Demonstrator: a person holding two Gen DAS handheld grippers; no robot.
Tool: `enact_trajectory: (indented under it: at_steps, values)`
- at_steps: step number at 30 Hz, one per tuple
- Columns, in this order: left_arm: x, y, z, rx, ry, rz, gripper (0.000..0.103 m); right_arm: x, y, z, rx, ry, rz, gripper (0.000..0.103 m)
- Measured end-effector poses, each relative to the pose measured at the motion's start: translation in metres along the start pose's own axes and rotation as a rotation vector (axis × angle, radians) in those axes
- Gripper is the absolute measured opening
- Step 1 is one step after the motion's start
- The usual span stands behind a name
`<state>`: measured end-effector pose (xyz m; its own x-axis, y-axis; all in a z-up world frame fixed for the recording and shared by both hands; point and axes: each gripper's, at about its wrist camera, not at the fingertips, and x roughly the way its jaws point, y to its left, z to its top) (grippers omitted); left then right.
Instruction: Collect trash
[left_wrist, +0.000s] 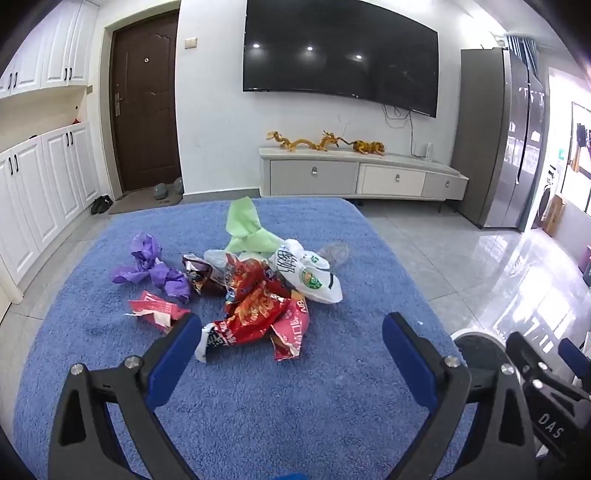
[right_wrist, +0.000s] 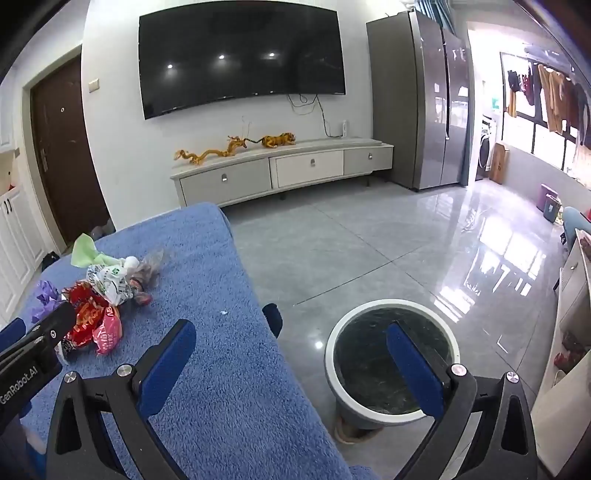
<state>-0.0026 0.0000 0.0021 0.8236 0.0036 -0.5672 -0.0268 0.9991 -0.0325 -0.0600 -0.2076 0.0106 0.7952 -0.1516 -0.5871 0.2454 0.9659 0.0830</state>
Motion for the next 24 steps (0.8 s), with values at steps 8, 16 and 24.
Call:
enact_trajectory:
  at_steps: [8,16,24]
  values:
    - [-0.022,0.004,0.006,-0.007,-0.025,-0.002,0.099,-0.015,-0.005,-0.001,0.074,-0.047,0.032,0.103]
    - [-0.036,0.004,0.013,-0.002,-0.079,-0.011,0.099,-0.022,-0.002,-0.002,0.071,-0.069,0.019,0.103]
    - [-0.032,0.005,0.016,-0.002,-0.06,-0.006,0.099,-0.028,0.003,-0.003,0.044,-0.121,-0.003,0.103]
